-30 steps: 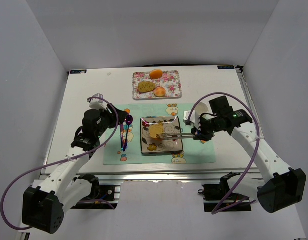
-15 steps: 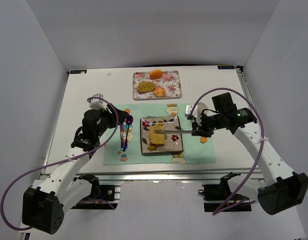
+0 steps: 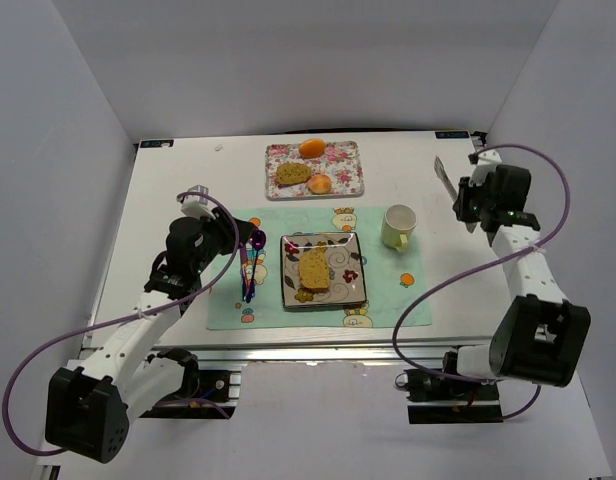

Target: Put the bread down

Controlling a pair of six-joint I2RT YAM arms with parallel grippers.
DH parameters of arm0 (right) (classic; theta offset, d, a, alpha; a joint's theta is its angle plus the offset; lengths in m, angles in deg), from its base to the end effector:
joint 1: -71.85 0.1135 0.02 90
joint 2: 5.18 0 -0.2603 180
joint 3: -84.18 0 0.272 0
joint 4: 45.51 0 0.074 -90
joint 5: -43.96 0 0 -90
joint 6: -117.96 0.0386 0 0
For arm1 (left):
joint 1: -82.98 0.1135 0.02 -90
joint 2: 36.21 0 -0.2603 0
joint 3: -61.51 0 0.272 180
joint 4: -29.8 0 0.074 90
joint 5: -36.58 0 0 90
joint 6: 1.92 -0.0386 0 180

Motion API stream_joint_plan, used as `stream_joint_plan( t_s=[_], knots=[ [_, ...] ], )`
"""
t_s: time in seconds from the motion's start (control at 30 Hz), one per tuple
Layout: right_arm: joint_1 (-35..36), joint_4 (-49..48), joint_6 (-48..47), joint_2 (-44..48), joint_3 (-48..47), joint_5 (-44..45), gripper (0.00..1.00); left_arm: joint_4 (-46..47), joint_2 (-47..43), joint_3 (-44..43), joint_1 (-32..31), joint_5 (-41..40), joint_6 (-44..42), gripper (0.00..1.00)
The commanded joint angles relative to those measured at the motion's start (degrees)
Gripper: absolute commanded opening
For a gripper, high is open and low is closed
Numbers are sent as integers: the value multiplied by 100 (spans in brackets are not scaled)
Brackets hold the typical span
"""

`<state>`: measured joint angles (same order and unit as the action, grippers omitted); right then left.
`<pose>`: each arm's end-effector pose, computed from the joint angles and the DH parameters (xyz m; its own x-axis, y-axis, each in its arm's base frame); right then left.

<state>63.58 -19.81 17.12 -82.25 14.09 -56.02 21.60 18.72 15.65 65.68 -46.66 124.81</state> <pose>0.3236 -0.0403 0.2737 -0.5243 -0.1110 -0.8443 -0.1031 0.9924 -0.0664 0.2338 -0.0776 0.2503 -0.4680 -0.4763 -0.7444 0.1532 0.7859 -0.5991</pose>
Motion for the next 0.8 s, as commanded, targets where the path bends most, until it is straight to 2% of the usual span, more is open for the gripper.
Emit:
stream_joint_plan(
  t_s=[0.0,0.13,0.2,0.23,0.3,0.43,0.5,0.63,0.67,0.7,0.77],
  knots=[
    [-24,-972,660,-386,620,897,0,189,8,-105,34,142,38,42],
    [-147,-1381,673,-693,1055,852,0,57,61,-201,34,168,-50,43],
    [-254,-1505,553,-817,1153,807,7,55,86,-187,34,159,-60,44],
    [-294,-1499,501,-874,1155,773,11,56,96,-186,34,159,-52,44],
    [-433,-1366,344,-1046,1082,616,31,106,122,-177,32,167,-1,48],
    [-638,-845,72,-1330,721,334,59,142,132,-175,34,168,56,55],
    [-650,-494,-98,-1407,441,400,65,79,139,-219,34,168,0,56],
    [-650,-69,-254,-1378,-3,704,67,-46,134,-273,34,168,-78,56],
    [-650,15,-322,-1332,-114,716,82,-43,132,-267,34,168,-64,56],
    [-643,44,-384,-1213,-193,704,87,-35,126,-258,34,168,-54,56],
    [-631,5,-547,-919,-370,478,88,-15,123,-256,34,159,-34,56]
  ],
)
